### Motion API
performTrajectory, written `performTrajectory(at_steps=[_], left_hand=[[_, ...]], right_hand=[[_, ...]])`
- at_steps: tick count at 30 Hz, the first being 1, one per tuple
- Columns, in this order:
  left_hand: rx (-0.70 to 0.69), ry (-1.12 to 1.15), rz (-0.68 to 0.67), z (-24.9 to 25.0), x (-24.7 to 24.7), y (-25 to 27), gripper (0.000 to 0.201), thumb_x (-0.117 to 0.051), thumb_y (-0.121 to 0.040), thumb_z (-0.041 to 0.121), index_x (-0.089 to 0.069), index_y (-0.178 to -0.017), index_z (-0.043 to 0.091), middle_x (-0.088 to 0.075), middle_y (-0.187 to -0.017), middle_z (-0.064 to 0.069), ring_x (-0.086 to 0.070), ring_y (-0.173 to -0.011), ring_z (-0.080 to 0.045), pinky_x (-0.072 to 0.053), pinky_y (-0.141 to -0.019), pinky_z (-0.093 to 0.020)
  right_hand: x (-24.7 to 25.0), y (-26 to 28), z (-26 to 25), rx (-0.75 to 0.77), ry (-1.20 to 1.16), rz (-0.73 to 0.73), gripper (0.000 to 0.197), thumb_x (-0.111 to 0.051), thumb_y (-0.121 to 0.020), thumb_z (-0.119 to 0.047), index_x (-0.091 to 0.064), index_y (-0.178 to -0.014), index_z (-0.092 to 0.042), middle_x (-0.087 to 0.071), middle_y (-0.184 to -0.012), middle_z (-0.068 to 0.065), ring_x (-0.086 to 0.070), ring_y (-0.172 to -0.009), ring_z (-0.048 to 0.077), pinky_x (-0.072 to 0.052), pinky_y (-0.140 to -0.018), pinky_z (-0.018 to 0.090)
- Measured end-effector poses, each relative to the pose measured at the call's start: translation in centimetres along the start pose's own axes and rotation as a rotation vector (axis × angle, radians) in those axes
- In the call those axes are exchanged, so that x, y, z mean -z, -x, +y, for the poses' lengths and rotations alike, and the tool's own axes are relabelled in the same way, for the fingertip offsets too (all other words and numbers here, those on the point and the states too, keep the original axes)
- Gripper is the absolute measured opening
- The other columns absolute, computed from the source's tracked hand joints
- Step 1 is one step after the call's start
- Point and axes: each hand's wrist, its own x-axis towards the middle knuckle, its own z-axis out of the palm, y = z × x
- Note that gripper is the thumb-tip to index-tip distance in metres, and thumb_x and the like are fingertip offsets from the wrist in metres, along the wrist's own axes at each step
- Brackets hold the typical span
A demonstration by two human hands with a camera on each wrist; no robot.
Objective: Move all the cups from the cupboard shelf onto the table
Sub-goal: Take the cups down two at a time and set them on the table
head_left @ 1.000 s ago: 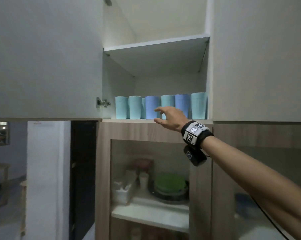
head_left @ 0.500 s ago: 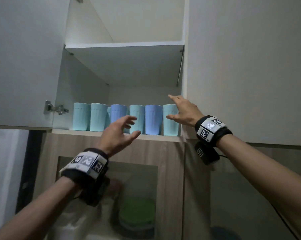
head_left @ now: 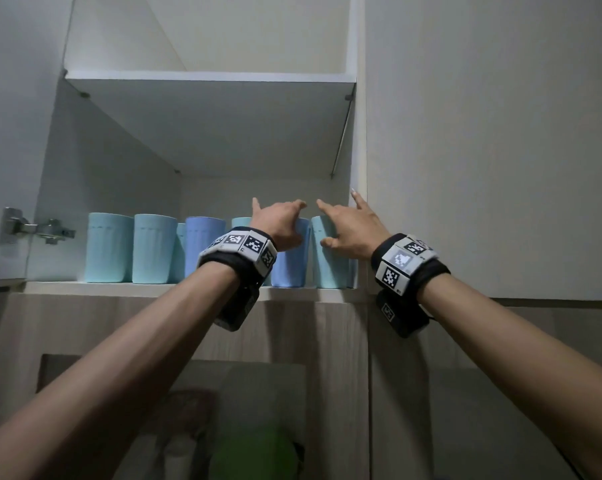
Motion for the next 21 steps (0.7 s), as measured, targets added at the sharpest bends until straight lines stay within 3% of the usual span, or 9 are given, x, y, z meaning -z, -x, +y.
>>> performTrajectory(at_steps=[4, 6, 8, 14, 17, 19, 21], left_hand=[[-0.089, 0.086, 0.16, -0.9, 0.1, 0.1, 0.044, -0.06, -0.08, 0.015, -0.058, -0.123, 0.026, -0.066, -0.123, -0.002, -0.057, -0.119, -0.024, -0.04, -0.103, -0.04], [-0.125, 0.153, 0.186, -1.4, 0.4, 0.6, 0.039, -0.062, -0.079, 0.014, -0.065, -0.116, 0.027, -0.069, -0.118, -0.001, -0.061, -0.113, -0.025, -0.046, -0.097, -0.038], [-0.139, 0.239, 0.202, -1.9, 1.0, 1.5, 0.037, -0.066, -0.077, 0.014, -0.068, -0.111, 0.028, -0.071, -0.114, -0.002, -0.063, -0.11, -0.025, -0.049, -0.095, -0.039], [-0.087, 0.43, 0.227, -4.3, 5.0, 6.7, 0.037, -0.072, -0.071, 0.012, -0.072, -0.105, 0.025, -0.073, -0.094, -0.003, -0.067, -0.092, -0.023, -0.055, -0.084, -0.035], [-0.047, 0.436, 0.209, -5.2, 6.8, 10.7, 0.035, -0.073, -0.072, 0.008, -0.073, -0.104, 0.022, -0.067, -0.083, 0.0, -0.065, -0.084, -0.02, -0.05, -0.074, -0.023], [0.0, 0.437, 0.171, -5.5, 7.2, 14.4, 0.034, -0.072, -0.073, 0.005, -0.073, -0.105, 0.018, -0.068, -0.084, -0.002, -0.064, -0.082, -0.016, -0.048, -0.07, -0.018], [0.072, 0.44, 0.121, -5.8, 6.8, 19.0, 0.035, -0.074, -0.073, 0.006, -0.072, -0.106, 0.017, -0.072, -0.091, -0.006, -0.066, -0.087, -0.017, -0.052, -0.077, -0.022]], right_hand=[[1.2, 0.2, -0.4, -0.036, -0.123, 0.002, 0.059, -0.063, -0.089, -0.03, -0.042, -0.143, -0.023, -0.057, -0.139, 0.006, -0.049, -0.131, 0.021, -0.014, -0.121, 0.037], [1.7, 0.5, -0.7, -0.062, -0.214, -0.002, 0.051, -0.066, -0.087, -0.024, -0.052, -0.136, -0.025, -0.061, -0.134, 0.006, -0.054, -0.125, 0.026, -0.036, -0.112, 0.039], [2.3, 1.0, -1.0, -0.097, -0.309, 0.011, 0.049, -0.068, -0.085, -0.022, -0.056, -0.132, -0.025, -0.062, -0.131, 0.005, -0.057, -0.12, 0.025, -0.045, -0.103, 0.04], [5.2, 3.6, -3.0, -0.045, -0.629, 0.089, 0.043, -0.07, -0.082, -0.015, -0.063, -0.125, -0.018, -0.067, -0.121, 0.003, -0.064, -0.106, 0.018, -0.053, -0.095, 0.035], [6.1, 5.4, -5.2, 0.037, -0.733, 0.062, 0.043, -0.071, -0.082, -0.016, -0.064, -0.124, -0.019, -0.067, -0.117, -0.001, -0.063, -0.103, 0.014, -0.053, -0.09, 0.028], [5.5, 7.0, -7.0, 0.073, -0.808, 0.038, 0.042, -0.073, -0.08, -0.018, -0.067, -0.121, -0.021, -0.069, -0.113, -0.003, -0.064, -0.102, 0.013, -0.052, -0.09, 0.027], [4.3, 9.2, -9.3, 0.104, -0.898, -0.011, 0.042, -0.075, -0.078, -0.017, -0.069, -0.119, -0.023, -0.071, -0.112, -0.002, -0.065, -0.1, 0.012, -0.052, -0.09, 0.026]])
